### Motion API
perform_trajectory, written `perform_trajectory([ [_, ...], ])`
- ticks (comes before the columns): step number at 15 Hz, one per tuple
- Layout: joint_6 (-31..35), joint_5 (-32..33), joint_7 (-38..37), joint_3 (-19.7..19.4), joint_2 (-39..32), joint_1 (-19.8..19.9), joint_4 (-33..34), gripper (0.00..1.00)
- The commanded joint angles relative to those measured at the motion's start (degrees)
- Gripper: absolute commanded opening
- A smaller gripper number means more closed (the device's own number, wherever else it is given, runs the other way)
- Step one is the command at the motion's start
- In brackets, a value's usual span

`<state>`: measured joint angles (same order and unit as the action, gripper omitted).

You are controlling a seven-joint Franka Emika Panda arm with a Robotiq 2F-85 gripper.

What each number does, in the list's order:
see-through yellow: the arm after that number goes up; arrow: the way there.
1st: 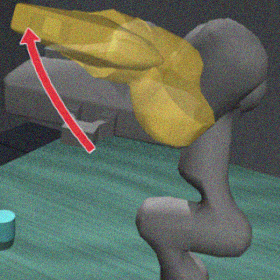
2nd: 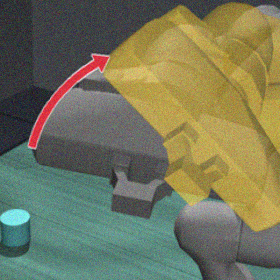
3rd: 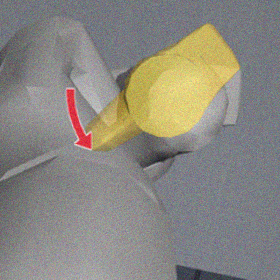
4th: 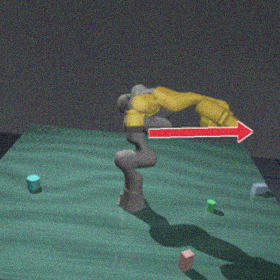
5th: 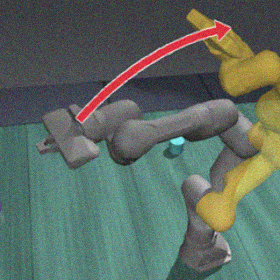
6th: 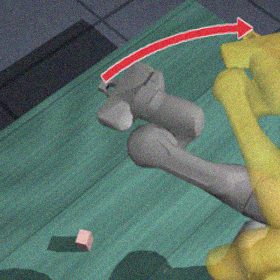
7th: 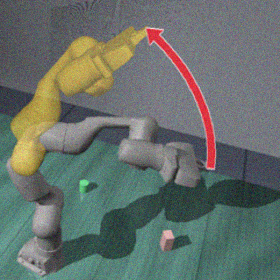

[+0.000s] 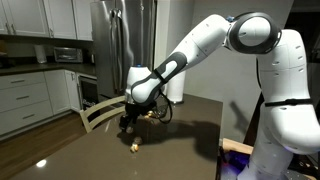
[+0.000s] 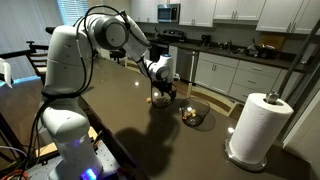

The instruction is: Put the object on the table into the trash can.

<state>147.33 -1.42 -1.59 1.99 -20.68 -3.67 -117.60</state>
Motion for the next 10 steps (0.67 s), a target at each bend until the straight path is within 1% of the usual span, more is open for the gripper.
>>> perform_trajectory([
  [1, 2.4, 0.6, 1.0, 0.2, -1.7, 0.3, 1.9, 1.00],
  [2, 1.8, 0.5, 1.0, 0.3, -1.8, 0.3, 2.2, 0.75],
  [3, 1.2, 0.6, 0.9, 0.2, -1.8, 0.3, 2.3, 0.74],
  [4, 0.6, 0.6, 0.4, 0.0, -1.7, 0.2, 2.5, 0.67],
  [5, -0.5, 0.8, -0.1, -0.1, -1.5, 0.0, 2.7, 0.65],
  [6, -1.3, 0.6, 0.0, -0.1, -1.4, 0.1, 2.9, 0.90],
  [7, -1.8, 0.4, 0.0, -0.1, -1.3, 0.2, 3.0, 0.90],
  [9, -2.8, 0.4, -0.2, -0.2, -1.5, 0.2, 3.4, 0.98],
  [10, -4.0, 0.4, -0.5, -0.3, -1.7, 0.2, 3.8, 1.00],
])
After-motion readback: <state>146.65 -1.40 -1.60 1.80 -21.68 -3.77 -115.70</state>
